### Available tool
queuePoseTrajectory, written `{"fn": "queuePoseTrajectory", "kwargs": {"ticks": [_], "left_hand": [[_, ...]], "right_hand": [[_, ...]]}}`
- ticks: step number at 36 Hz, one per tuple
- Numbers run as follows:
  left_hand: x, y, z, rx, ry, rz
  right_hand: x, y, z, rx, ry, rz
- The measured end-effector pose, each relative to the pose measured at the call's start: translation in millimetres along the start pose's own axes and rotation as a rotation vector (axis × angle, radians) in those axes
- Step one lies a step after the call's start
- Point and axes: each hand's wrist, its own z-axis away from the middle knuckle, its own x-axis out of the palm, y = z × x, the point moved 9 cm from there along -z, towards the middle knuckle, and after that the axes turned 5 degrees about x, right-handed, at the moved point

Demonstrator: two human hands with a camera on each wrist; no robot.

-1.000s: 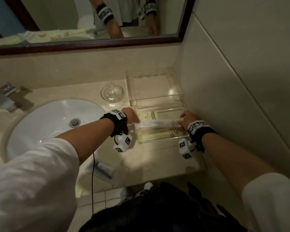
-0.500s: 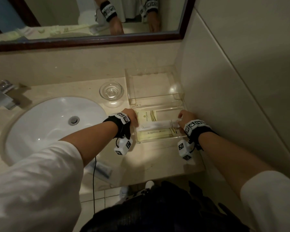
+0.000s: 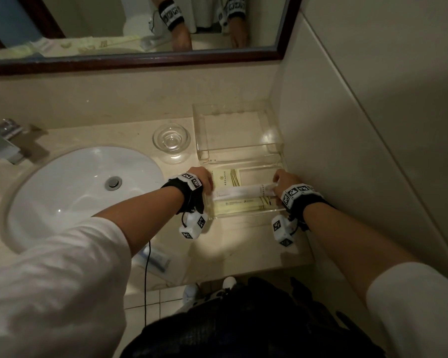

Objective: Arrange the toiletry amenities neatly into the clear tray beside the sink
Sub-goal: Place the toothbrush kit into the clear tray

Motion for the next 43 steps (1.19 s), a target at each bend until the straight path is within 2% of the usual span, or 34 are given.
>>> {"fn": "queuePoseTrajectory", "kwargs": {"ticks": [11, 24, 32, 38, 43], "left_hand": [[0.3, -8.9, 2.3, -0.058, 0.025, 0.03], [-3.5, -5.9, 11.3, -0.016, 0.051, 0.088], [-14.2, -9.9, 14.6, -0.01, 0.122, 0.097], [-30.7, -7.9, 22.4, 0.063, 0.182, 0.169], [-39.0, -15.3, 30.0, 0.073, 0.235, 0.316]], "right_hand": [[-0.9, 0.4, -2.0, -0.015, -0.015, 0.061], [-2.8, 2.3, -3.9, -0.003, 0.035, 0.04], [-8.2, 2.5, -4.4, 0.024, 0.083, -0.094], [-24.0, -17.6, 4.4, -0.05, 0.191, -0.209], [-28.4, -47.5, 16.0, -0.131, 0.206, -0.288]]}}
